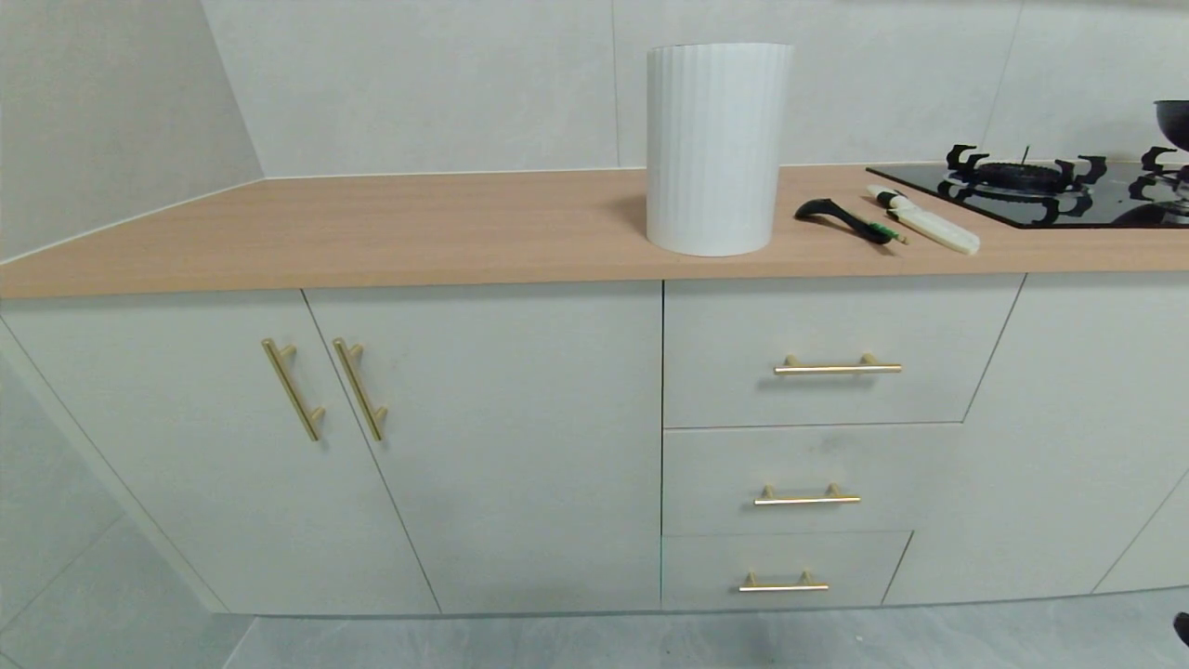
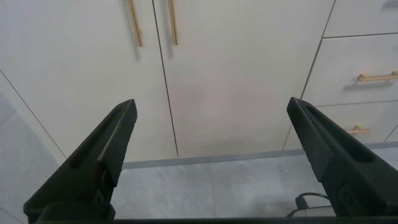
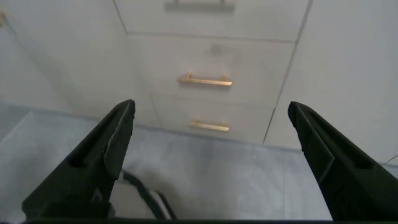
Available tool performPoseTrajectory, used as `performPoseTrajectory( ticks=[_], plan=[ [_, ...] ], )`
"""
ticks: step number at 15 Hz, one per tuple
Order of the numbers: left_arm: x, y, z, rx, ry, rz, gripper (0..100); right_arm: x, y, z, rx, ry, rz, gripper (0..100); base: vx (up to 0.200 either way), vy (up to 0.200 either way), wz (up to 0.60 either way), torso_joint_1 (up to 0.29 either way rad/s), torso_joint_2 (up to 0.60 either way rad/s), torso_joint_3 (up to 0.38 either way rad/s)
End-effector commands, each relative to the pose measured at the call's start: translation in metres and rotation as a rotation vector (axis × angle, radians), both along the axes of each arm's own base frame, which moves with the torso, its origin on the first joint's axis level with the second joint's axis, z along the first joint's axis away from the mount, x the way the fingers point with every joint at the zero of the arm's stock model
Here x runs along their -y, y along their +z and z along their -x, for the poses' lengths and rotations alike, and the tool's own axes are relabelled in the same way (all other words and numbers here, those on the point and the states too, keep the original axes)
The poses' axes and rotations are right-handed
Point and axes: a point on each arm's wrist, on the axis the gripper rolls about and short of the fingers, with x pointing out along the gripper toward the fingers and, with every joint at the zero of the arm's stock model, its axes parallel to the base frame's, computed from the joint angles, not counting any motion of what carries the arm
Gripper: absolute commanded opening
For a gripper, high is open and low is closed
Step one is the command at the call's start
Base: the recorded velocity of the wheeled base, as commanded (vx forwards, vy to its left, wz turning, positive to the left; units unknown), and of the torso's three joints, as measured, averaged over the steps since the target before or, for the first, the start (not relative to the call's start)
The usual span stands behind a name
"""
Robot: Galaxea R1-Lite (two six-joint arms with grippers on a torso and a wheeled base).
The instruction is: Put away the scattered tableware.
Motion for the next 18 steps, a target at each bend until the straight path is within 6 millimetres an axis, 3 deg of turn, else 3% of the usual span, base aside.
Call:
performPoseTrajectory(
  ticks=[1,4,5,8,14,18],
  plan=[
    [0.000,0.000,0.000,0.000,0.000,0.000,100,-0.009,0.000,-0.059,-0.182,0.063,0.019,100,0.000,0.000,0.00,0.000,0.00,0.000],
    [0.000,0.000,0.000,0.000,0.000,0.000,100,-0.016,-0.008,-0.093,-0.241,0.066,0.035,100,0.000,0.000,0.00,0.000,0.00,0.000],
    [0.000,0.000,0.000,0.000,0.000,0.000,100,-0.023,-0.010,-0.121,-0.277,0.066,0.054,100,0.000,0.000,0.00,0.000,0.00,0.000],
    [0.000,0.000,0.000,0.000,0.000,0.000,100,-0.035,-0.015,-0.161,-0.298,0.085,0.061,100,0.000,0.000,0.00,0.000,0.00,0.000],
    [0.000,0.000,0.000,0.000,0.000,0.000,100,-0.048,-0.048,-0.230,-0.326,0.080,0.068,100,0.000,0.000,0.00,0.000,0.00,0.000],
    [0.000,0.000,0.000,0.000,0.000,0.000,100,-0.054,-0.073,-0.265,-0.345,0.031,0.103,100,0.000,0.000,0.00,0.000,0.00,0.000]
  ],
)
